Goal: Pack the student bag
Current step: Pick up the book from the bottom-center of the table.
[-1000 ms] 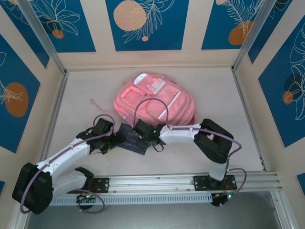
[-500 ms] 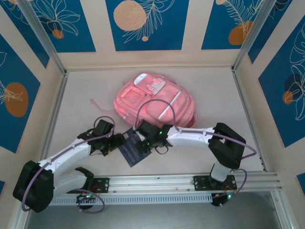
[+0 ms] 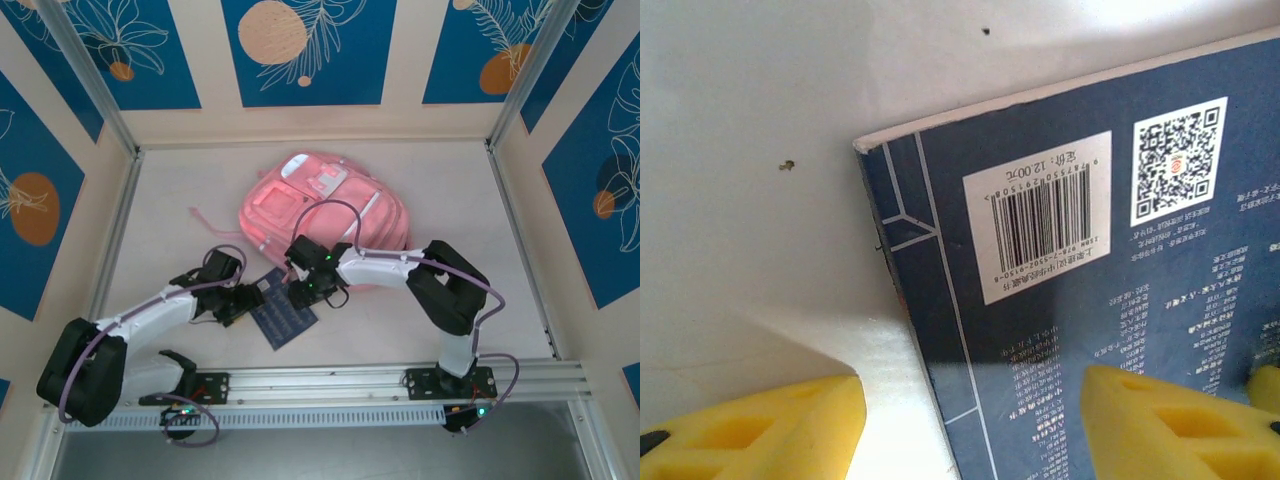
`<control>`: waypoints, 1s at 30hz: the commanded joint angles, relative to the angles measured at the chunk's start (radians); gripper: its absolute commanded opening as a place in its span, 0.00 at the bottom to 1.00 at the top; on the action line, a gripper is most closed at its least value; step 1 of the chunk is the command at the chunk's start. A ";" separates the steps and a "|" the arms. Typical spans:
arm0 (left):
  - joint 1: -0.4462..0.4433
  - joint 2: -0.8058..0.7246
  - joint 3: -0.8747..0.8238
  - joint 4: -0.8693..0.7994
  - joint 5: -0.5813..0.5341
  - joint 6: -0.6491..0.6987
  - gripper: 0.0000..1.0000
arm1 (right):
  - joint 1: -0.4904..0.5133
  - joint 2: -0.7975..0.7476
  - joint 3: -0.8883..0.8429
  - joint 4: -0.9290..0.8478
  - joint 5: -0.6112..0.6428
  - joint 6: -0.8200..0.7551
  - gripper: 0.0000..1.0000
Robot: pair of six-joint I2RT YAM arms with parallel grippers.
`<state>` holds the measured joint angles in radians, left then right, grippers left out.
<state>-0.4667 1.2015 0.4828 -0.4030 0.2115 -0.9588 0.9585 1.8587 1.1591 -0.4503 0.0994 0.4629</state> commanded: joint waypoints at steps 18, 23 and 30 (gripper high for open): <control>-0.001 0.056 -0.026 0.098 0.069 0.042 0.51 | -0.074 -0.059 -0.019 0.113 -0.428 0.180 0.30; -0.001 0.057 -0.030 0.103 0.075 0.039 0.51 | -0.086 -0.046 -0.048 0.183 -0.521 0.228 0.23; -0.001 0.038 -0.031 0.093 0.071 0.037 0.50 | -0.058 -0.018 -0.023 0.086 -0.377 0.179 0.12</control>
<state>-0.4587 1.2144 0.4908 -0.4236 0.2127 -0.9333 0.8829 1.8320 1.1236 -0.3191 -0.3260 0.6525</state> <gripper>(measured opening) 0.504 0.142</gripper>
